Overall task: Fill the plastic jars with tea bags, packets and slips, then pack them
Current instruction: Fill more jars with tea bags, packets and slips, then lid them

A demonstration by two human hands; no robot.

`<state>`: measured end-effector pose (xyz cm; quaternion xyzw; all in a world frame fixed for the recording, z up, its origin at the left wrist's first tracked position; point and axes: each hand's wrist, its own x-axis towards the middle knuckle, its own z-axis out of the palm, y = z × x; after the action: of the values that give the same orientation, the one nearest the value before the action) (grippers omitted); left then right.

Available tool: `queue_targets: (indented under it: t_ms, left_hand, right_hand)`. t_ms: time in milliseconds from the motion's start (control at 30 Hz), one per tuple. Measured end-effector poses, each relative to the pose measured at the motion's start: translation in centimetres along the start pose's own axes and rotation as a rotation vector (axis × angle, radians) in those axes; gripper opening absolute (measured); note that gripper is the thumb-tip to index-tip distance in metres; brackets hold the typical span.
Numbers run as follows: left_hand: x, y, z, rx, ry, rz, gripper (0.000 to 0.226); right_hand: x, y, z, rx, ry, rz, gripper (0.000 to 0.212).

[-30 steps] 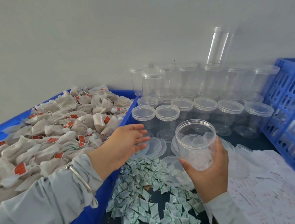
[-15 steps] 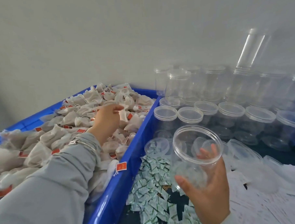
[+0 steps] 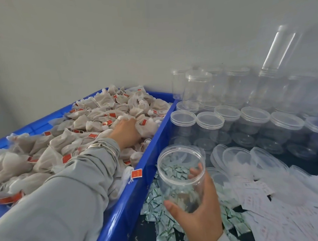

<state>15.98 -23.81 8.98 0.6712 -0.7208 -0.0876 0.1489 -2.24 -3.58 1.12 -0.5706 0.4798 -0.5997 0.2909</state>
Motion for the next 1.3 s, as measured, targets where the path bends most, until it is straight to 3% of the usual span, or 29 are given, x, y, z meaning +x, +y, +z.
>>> queue_targets:
  t_ms: [100, 267, 367, 500, 567, 633, 733, 833, 1067, 1200, 1300]
  left_hand:
    - [-0.6, 0.1, -0.3, -0.099, 0.049, -0.001, 0.043]
    - [-1.2, 0.4, -1.5, -0.136, 0.115, -0.015, 0.017]
    - [-1.6, 1.3, -2.5, -0.231, 0.228, -0.009, 0.024]
    - [-2.4, 3.5, -4.2, -0.575, 0.35, 0.032, 0.027]
    - [-3.4, 4.6, -5.0, -0.94, 0.233, 0.093, 0.032]
    - [-4.9, 5.8, -5.7, -1.266, 0.002, 0.197, 0.034]
    - [-6.4, 7.0, -6.0, -1.465, -0.287, 0.331, 0.029]
    - [-7.5, 7.7, -5.6, -1.339, -0.396, 0.427, 0.028]
    - [-8.7, 8.0, -4.4, -0.574, -0.389, 0.563, 0.022]
    - [-8.9, 8.1, -4.6, -0.534, -0.353, 0.543, 0.032]
    - [-8.0, 7.9, -5.0, -0.604, -0.167, 0.407, 0.03]
  right_hand:
    - [0.0, 0.4, -0.5, -0.033, -0.028, 0.036, 0.105]
    - [0.4, 1.0, -1.4, -0.097, -0.022, 0.09, 0.104]
    - [0.5, 1.1, -1.6, -0.111, -0.019, 0.098, 0.105]
    - [0.7, 1.1, -1.5, -0.099, -0.033, 0.105, 0.105]
    - [0.6, 1.2, -1.4, -0.095, -0.029, 0.104, 0.105]
    - [0.5, 1.2, -1.3, -0.095, -0.032, 0.116, 0.106]
    - [0.5, 1.2, -1.2, -0.094, -0.032, 0.12, 0.105]
    - [0.6, 1.1, -1.2, -0.08, -0.04, 0.12, 0.103]
    - [0.6, 0.9, -1.3, -0.059, -0.001, 0.131, 0.105]
    - [0.6, 1.0, -1.5, -0.063, -0.004, 0.124, 0.101]
    - [0.5, 1.3, -1.6, -0.084, -0.022, 0.142, 0.105]
